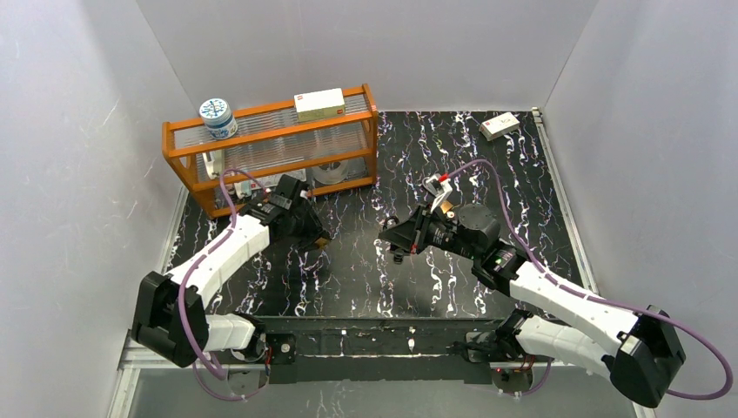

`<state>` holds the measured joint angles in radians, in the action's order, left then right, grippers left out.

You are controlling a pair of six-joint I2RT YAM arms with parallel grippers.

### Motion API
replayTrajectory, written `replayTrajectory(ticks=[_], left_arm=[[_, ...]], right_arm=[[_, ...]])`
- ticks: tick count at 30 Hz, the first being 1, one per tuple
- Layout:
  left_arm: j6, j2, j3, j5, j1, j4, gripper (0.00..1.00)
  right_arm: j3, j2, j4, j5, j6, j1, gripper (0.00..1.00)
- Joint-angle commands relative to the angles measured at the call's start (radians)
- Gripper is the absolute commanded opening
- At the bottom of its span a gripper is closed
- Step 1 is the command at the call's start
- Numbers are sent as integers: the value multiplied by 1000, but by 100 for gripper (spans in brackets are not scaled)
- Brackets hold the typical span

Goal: Unlock with the key

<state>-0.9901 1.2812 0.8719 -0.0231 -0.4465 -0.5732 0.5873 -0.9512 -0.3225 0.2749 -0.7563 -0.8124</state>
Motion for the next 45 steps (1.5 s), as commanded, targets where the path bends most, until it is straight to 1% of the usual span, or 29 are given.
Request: replayTrajectory(ticks=[1,3,7,12,16,20,23,30,39,45], left_arm=[[73,-34,111,-229,10,-86,6],[55,-48,122,-289,12,-74,5],[-15,-80,97,-407,14,11,4],[-65,-113,81,-488,14,107,3],[-79,-135,79,-504,14,138,3],[-96,-156,63,-516,14,176,2],[-106,-165,56,-524,14,202,2],[-106,-173,55,-540,14,224,2],[-104,-186,52,-563,14,253,0],[-132,-192,35,-587,14,299,0]], right_arm=[[-4,0,2,-71,-56,8,1],[-1,-3,-3,-64,-61,9,1],[7,-13,-23,-15,-59,9,1],[-10,-9,-91,59,-61,9,1],[-28,-7,-161,128,-66,10,1],[-73,0,-323,237,-70,10,1],[-81,-3,-379,279,-72,9,1],[-78,-30,-427,329,-73,10,1],[-75,-57,-464,340,-91,9,1],[-55,-85,-428,323,-121,9,1]])
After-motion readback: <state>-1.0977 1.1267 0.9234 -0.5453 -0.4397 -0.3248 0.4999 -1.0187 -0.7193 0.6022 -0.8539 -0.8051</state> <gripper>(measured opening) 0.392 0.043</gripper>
